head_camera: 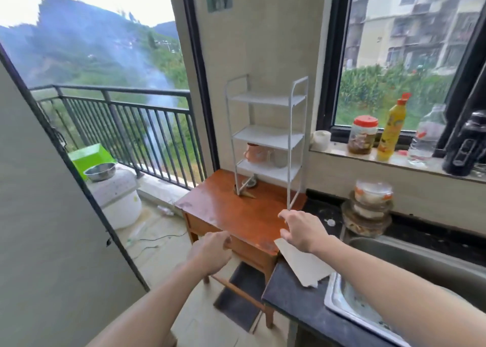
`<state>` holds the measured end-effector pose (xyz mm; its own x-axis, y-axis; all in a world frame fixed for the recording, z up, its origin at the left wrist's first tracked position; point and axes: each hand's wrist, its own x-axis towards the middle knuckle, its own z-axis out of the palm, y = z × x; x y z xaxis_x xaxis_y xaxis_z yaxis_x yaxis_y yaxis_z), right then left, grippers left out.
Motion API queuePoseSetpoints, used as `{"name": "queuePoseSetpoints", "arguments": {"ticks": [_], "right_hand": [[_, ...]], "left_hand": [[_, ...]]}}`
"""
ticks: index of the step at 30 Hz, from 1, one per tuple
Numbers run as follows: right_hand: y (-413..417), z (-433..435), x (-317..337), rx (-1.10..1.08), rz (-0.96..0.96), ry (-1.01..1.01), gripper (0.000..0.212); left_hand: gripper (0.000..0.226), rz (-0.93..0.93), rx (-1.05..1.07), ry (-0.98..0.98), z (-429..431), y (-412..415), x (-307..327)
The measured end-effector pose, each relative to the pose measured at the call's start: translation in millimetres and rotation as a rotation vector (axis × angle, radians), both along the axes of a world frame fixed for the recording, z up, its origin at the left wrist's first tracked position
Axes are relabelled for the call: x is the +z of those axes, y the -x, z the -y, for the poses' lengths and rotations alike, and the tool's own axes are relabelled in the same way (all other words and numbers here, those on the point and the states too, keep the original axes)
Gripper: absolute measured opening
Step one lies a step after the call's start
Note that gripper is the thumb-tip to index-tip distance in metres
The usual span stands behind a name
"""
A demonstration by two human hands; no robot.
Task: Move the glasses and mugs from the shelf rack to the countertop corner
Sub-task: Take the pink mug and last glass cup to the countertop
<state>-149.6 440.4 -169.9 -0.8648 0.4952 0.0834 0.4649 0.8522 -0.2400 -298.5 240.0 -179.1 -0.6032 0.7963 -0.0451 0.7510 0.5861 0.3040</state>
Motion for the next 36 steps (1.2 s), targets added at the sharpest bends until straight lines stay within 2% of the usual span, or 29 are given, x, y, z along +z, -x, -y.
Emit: {"name": "queuePoseSetpoints", "arguments": {"ticks": [6, 10, 16, 19, 20, 23, 26, 28, 31, 34, 36], "right_hand": [[90, -42, -12, 0.041, 0.002, -0.016, 0.042], [146, -69, -24, -0.018, 0.004, -0.015, 0.044], [233, -120, -28, -0.263, -0.062, 0.097, 0.047], [266, -140, -30, -0.417, -0.092, 0.214, 0.028], [274, -147, -33, -0.462, -0.114, 0.252, 0.024], [293, -169, -40, -0.582, -0.186, 0.333, 0.047], [311, -194, -52, -0.619, -0.265, 0.375, 0.053], [326, -211, -60, -0.652, -0.355, 0.437, 0.048], [346, -234, -72, -0.745, -0.508, 0.511, 0.029], [359, -248, -80, -0.825, -0.703, 0.654, 0.016], [361, -252, -82, -0.838, -0.773, 0.724, 0.024]], "left_hand": [[0.028, 0.060, 0.028, -0.001, -29, 78, -14], [0.025, 0.101, 0.010, -0.042, -64, 148, -20], [0.025, 0.171, -0.103, -0.114, -140, 258, -18], [0.022, 0.169, -0.160, -0.123, -180, 299, -12], [0.020, 0.148, -0.178, -0.125, -194, 309, -11], [0.021, 0.206, -0.222, -0.145, -234, 330, -13], [0.028, 0.294, -0.233, -0.160, -274, 344, -24], [0.037, 0.324, -0.236, -0.167, -302, 350, -32], [0.049, 0.418, -0.158, -0.194, -340, 355, -44], [0.039, 0.565, -0.047, -0.296, -371, 359, -58], [0.028, 0.639, -0.017, -0.396, -386, 362, -67]]}}
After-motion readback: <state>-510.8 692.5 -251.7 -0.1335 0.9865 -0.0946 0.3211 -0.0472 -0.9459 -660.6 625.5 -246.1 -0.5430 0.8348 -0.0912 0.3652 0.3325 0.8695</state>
